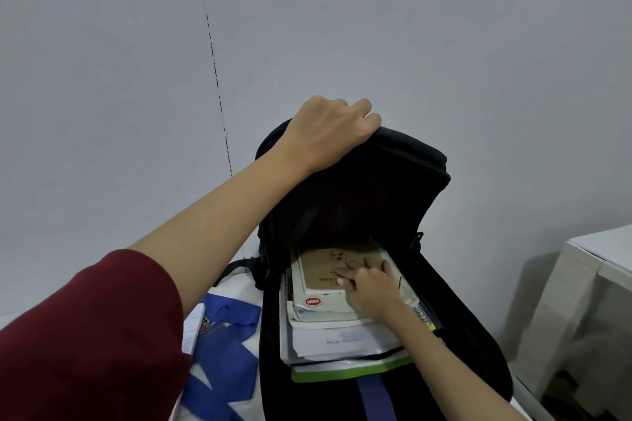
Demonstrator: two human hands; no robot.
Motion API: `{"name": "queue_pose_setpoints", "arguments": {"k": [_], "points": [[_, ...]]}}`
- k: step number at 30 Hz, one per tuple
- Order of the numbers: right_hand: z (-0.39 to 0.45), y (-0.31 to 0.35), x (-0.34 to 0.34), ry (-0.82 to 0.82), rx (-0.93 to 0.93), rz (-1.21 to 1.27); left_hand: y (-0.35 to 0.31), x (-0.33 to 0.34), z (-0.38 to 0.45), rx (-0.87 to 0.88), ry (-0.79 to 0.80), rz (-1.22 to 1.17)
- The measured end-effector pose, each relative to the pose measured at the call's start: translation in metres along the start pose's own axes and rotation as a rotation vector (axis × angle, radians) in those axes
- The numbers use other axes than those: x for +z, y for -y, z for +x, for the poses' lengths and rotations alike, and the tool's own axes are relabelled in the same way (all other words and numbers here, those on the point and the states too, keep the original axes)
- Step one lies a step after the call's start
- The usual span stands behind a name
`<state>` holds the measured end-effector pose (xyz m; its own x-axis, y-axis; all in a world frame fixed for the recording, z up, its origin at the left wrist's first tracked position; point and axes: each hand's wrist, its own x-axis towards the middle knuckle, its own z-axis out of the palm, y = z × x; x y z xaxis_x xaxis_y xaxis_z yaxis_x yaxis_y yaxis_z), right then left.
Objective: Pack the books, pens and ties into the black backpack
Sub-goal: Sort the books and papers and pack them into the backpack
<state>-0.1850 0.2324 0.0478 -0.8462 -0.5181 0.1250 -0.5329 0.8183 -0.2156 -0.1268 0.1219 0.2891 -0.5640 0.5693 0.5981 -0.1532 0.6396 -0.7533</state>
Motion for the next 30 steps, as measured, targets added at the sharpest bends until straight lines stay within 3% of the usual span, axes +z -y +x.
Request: {"name": "queue_pose_setpoints", "arguments": {"k": [5, 10, 12, 14, 21, 24, 30], "points": [[-0.034, 0.012, -0.008, -0.319, -0.066, 0.042, -0.005, 0.000, -0.009, -0.023, 0.049, -0.022], [-0.075, 0.026, -0.012, -0.864, -0.225, 0.099, -0.024, 0.005, -0.028, -0.030, 0.046, -0.170], [-0.089, 0.036, -0.019, -0.982, -0.270, 0.095, -0.034, 0.005, -0.045, -0.045, 0.131, -0.304], [-0.097, 0.046, -0.024, -1.064, -0.292, 0.103, -0.043, 0.001, -0.068, -0.065, 0.351, -0.439], [-0.122, 0.119, 0.005, -1.068, -0.465, 0.151, -0.071, -0.029, -0.228, -0.183, 0.732, -0.859], [-0.124, 0.158, 0.025, -1.000, -0.521, 0.183, -0.064, -0.049, -0.304, -0.391, 0.847, -0.997], [-0.133, 0.284, 0.078, -0.818, -0.664, 0.271, 0.004, -0.093, -0.484, -0.878, 0.957, -0.929]]}}
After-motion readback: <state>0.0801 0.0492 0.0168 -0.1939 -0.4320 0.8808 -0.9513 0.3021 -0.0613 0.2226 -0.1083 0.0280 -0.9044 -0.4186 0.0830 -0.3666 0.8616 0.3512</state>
